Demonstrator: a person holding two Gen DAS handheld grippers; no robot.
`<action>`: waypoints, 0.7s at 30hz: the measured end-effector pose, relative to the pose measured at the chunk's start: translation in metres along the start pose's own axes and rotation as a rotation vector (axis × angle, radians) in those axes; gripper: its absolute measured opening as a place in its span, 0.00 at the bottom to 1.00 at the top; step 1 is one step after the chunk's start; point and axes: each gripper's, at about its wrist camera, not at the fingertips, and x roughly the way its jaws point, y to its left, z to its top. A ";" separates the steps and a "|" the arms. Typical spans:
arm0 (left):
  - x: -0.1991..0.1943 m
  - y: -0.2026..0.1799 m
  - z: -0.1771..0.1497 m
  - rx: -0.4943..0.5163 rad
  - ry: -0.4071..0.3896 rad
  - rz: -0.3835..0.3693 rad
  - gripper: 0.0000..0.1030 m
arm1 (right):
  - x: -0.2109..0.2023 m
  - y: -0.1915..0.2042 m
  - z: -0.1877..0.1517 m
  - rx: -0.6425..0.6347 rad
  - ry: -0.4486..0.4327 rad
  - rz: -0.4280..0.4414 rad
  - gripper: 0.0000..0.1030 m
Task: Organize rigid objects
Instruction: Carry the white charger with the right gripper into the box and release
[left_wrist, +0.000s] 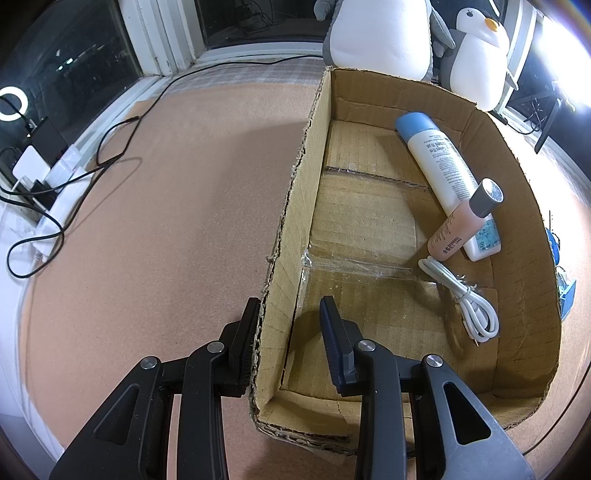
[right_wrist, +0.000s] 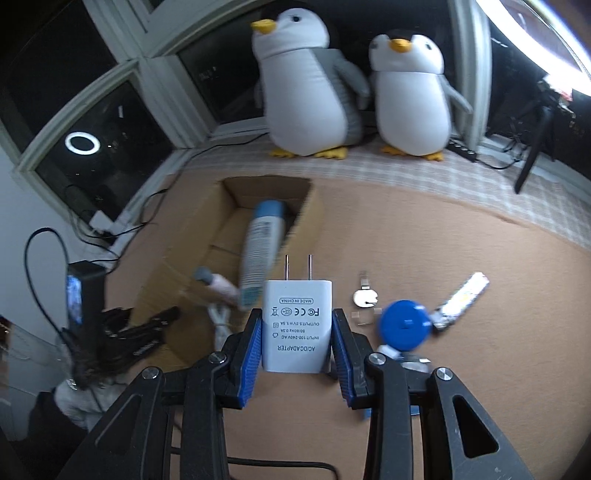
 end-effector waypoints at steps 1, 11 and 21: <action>0.000 0.000 0.000 -0.001 0.000 0.000 0.30 | 0.004 0.007 -0.001 0.001 0.005 0.017 0.31; 0.001 0.000 0.000 -0.005 -0.004 -0.008 0.30 | 0.053 0.050 -0.018 0.062 0.088 0.108 0.31; 0.001 0.000 0.000 -0.009 -0.005 -0.012 0.30 | 0.069 0.059 -0.022 0.065 0.116 0.073 0.31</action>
